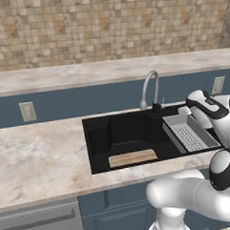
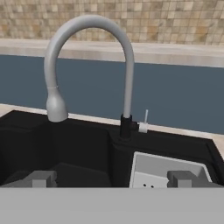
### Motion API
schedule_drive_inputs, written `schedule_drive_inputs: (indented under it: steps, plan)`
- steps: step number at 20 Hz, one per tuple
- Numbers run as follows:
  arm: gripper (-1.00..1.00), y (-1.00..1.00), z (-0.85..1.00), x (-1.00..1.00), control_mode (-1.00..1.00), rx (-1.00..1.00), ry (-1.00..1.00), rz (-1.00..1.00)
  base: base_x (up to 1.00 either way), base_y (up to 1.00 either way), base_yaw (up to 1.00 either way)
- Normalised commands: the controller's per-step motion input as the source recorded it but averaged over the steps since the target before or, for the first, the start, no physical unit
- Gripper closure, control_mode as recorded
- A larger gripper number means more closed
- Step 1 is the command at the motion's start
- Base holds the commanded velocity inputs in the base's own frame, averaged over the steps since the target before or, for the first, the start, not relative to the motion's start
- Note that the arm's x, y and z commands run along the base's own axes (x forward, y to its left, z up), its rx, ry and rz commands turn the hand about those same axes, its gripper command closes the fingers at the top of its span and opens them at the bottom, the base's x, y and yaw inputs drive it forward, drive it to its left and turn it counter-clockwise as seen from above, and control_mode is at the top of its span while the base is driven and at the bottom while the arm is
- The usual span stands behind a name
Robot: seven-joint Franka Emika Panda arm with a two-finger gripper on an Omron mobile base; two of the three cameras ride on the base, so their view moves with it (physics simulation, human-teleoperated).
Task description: Turn on the sink faucet with hot water and rinse the cutting board for ten seconds, then turn off the faucet. Push the cutting board to reach the water if necessary.
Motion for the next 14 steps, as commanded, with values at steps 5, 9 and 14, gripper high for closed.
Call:
schedule_drive_inputs:
  steps: [5,9,14]
  plan:
    - [-1.00,0.00,0.00,0.06,-1.00,0.00,0.00,0.00,0.00,0.00,0.00]
    - [-1.00,0.00,0.00,0.09,-1.00,0.00,0.00,0.00,0.00,0.00,0.00]
    - [-1.00,0.00,0.00,0.07,-1.00,0.00,0.00,0.00,0.00,0.00,0.00]
